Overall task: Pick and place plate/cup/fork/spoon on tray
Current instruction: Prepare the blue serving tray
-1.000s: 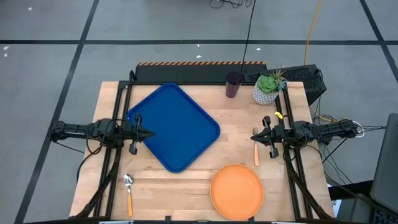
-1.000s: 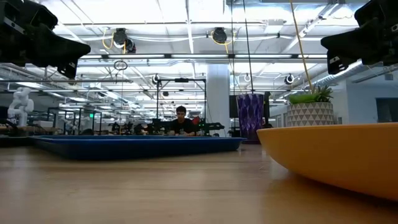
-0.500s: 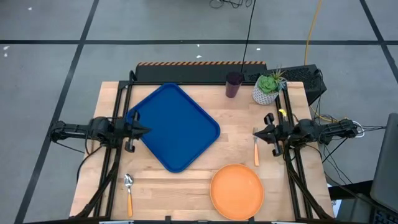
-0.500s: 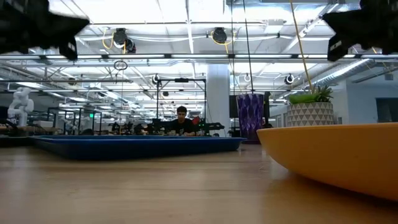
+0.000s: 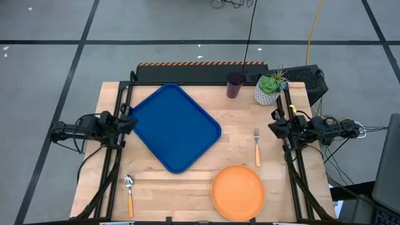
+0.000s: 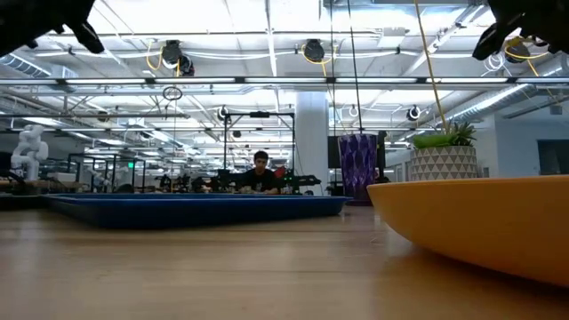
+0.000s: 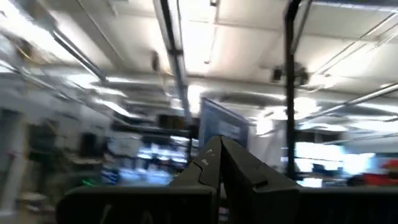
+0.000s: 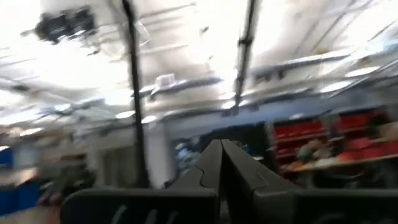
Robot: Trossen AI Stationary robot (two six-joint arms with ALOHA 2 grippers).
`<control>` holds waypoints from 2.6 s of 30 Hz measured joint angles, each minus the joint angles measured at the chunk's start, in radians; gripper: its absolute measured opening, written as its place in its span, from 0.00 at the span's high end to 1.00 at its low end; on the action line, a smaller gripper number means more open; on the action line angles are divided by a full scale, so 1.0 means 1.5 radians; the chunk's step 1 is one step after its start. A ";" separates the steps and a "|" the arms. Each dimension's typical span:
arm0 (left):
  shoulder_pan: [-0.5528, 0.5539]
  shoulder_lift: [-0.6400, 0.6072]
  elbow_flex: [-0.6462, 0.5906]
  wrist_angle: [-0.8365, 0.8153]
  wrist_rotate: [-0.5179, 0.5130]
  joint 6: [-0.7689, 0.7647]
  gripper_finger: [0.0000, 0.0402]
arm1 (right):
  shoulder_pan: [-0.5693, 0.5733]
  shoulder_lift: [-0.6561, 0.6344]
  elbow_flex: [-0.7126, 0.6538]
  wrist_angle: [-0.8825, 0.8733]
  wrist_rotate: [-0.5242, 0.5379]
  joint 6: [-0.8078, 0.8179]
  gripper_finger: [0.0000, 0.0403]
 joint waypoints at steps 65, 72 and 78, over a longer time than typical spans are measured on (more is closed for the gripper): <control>-0.066 0.720 0.413 -0.788 -0.250 -0.092 0.51 | -0.046 1.164 0.640 -0.480 0.090 -0.367 0.49; -0.065 0.720 0.413 -0.787 -0.251 -0.092 0.51 | -0.060 1.178 0.640 -0.467 0.090 -0.387 0.61; -0.065 0.720 0.413 -0.789 -0.256 -0.084 0.51 | -0.061 1.178 0.640 -0.480 0.091 -0.427 0.88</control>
